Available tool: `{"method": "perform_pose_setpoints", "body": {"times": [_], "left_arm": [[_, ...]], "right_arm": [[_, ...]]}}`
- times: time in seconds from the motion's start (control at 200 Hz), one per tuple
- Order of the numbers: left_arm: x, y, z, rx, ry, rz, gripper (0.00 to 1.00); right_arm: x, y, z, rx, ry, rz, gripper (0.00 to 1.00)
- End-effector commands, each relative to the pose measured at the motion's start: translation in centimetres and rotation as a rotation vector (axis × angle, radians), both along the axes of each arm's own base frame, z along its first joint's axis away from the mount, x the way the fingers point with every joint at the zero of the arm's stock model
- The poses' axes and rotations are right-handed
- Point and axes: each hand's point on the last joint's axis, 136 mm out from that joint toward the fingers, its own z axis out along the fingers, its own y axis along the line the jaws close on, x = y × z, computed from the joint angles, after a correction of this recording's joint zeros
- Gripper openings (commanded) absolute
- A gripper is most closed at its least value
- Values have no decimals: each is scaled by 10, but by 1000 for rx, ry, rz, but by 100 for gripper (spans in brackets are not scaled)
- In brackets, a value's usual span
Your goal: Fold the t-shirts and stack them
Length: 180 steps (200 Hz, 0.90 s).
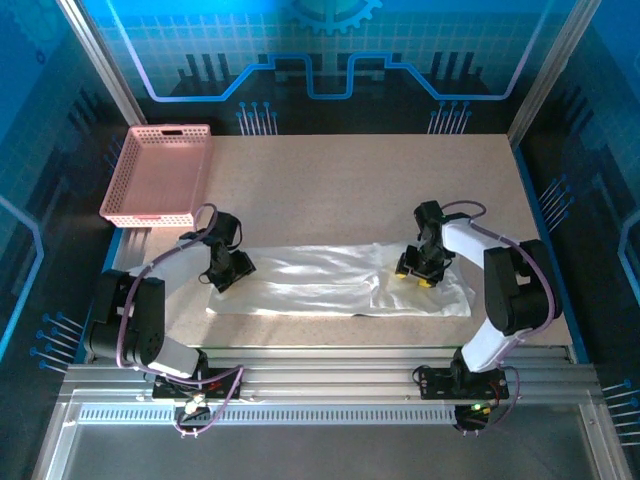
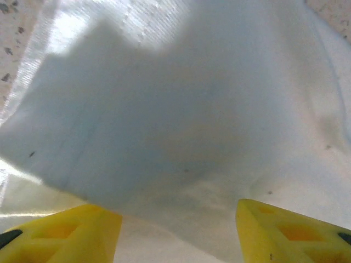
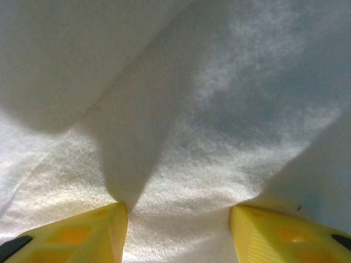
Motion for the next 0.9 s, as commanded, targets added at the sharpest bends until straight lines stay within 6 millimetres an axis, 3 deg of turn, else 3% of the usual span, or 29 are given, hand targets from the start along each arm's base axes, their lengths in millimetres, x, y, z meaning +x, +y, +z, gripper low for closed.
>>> {"method": "perform_pose_setpoints", "body": {"times": [0.0, 0.17, 0.32, 0.51, 0.65, 0.75, 0.815, 0.895], "left_arm": [[-3, 11, -4, 43, 24, 30, 59], [-1, 13, -6, 38, 23, 47, 59], [3, 14, -5, 15, 17, 68, 59], [6, 12, -1, -20, 16, 89, 59], [6, 9, 10, -48, 1, 97, 61], [20, 3, 47, -89, -110, 90, 64], [30, 0, 80, -114, -201, 86, 66], [42, -5, 122, -151, -313, 76, 69]], "right_arm": [[7, -17, -11, -95, 28, -36, 55], [30, -25, -9, -159, 18, -63, 55], [71, -25, -8, -179, 8, -75, 56], [148, -16, -12, -157, -29, -94, 57], [225, 15, -6, -36, -130, -54, 58], [275, 42, 35, 58, -289, 21, 62], [301, 56, 88, 106, -444, 90, 64], [308, 63, 154, 144, -581, 145, 68]]}}
